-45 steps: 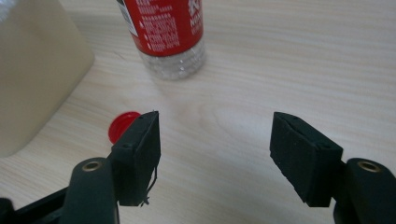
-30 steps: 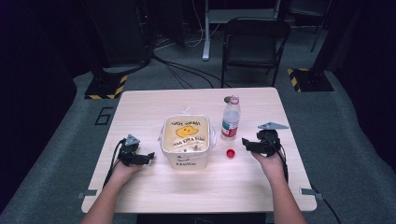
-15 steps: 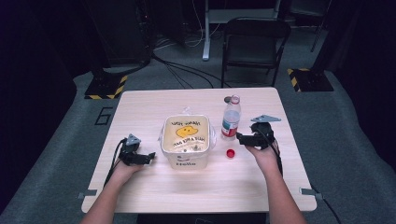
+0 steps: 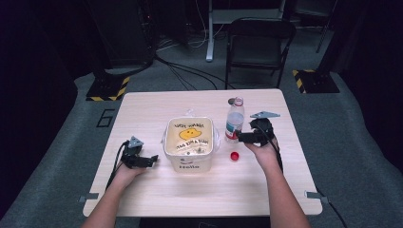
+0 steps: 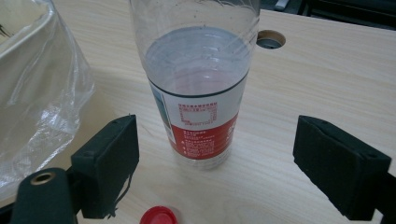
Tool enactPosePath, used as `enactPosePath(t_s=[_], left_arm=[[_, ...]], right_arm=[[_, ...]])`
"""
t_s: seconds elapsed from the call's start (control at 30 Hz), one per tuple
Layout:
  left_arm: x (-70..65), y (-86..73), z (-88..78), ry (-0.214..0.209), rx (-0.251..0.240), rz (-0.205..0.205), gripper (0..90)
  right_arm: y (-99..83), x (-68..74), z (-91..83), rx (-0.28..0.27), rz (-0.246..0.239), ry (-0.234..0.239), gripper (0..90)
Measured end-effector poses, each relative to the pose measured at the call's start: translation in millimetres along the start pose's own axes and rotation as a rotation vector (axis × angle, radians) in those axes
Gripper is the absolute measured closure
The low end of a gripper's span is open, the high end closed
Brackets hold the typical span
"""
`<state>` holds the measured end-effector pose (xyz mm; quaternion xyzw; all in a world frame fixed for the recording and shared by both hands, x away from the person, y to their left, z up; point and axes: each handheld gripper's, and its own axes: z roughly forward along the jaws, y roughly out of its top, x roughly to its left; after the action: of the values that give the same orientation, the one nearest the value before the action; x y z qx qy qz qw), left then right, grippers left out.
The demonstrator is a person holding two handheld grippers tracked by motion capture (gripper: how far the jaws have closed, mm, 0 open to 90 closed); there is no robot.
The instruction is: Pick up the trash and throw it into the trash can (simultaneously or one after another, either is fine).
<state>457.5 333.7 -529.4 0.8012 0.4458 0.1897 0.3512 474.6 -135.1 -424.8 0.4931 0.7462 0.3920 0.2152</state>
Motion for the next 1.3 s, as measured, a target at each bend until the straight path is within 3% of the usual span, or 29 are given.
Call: enactPosePath(t_s=[0.3,0.6,1.0,1.3], left_arm=[[0.2,0.1,0.0,-0.002,0.001,0.001,8.3],[0.3,0.2,0.2,-0.003,0.000,0.002,8.2],[0.2,0.2,0.2,-0.003,0.001,0.002,8.2],[0.3,0.2,0.2,-0.003,0.000,0.002,8.2]], right_arm=[[10.0,1.3,6.3,0.000,-0.016,-0.013,12.7],[13.3,3.1,15.3,0.000,-0.002,-0.005,12.6],[23.4,11.0,25.4,-0.009,-0.026,-0.009,6.8],[23.5,8.9,33.5,-0.007,-0.004,-0.016,6.6]])
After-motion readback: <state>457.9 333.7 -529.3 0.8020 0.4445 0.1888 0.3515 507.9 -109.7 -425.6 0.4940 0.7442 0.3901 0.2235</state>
